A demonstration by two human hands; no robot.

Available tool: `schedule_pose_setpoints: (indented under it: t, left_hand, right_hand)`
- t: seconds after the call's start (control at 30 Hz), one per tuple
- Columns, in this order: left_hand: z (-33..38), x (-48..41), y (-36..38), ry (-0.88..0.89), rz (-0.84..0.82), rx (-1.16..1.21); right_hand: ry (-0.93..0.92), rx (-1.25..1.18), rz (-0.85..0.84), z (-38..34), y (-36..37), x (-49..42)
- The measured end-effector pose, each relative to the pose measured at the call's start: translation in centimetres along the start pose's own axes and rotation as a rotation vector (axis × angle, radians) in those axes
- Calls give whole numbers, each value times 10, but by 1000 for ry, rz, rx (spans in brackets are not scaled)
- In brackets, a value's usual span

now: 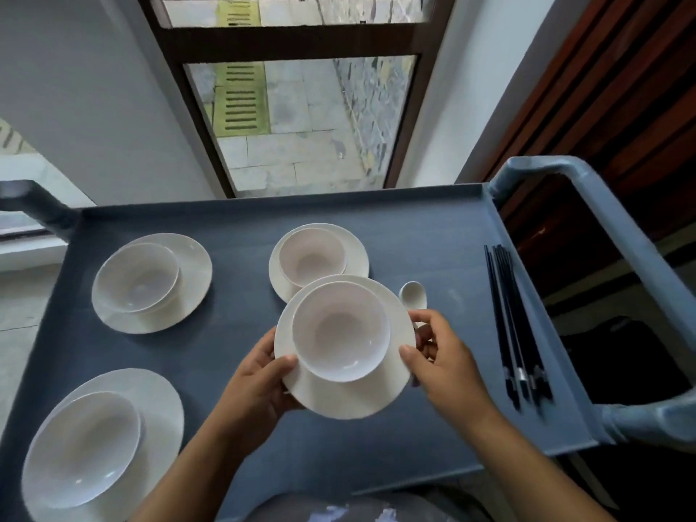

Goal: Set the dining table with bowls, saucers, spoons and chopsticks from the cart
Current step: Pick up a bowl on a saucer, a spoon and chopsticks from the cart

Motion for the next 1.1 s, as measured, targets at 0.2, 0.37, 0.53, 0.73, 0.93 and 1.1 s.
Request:
schedule_pose_setpoints:
  t: [0.2, 0.37, 0.53, 0.73, 0.93, 1.1]
  left_hand:
    - [-12, -5, 1, 7, 81, -21]
    - [-15, -7, -1, 14, 86, -18]
    - [-19, -8, 2, 8, 63, -11]
    - [-26, -7, 6, 14, 65, 3]
    - [-29, -14, 15, 10, 50, 17]
    - [-31, -17, 31, 5, 17, 15]
  right_hand:
    - [56, 35, 102, 27, -36, -27]
    - [180, 510, 104, 59, -50, -49]
    - [232, 601, 20, 71, -37, -60]
    - [198, 524, 49, 65, -39, -56]
    - [266, 287, 116, 76, -60, -47]
    - [336, 268, 298, 88, -107, -27]
Point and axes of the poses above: each hand's wrist, its own x-axis away from the middle knuckle, its own y-axis out of the palm, z = x × y, the point moved 10 cm from there along -x, towards the middle knuckle, and after that the axes turned 4 degrees about -z, right-handed, at the moved point
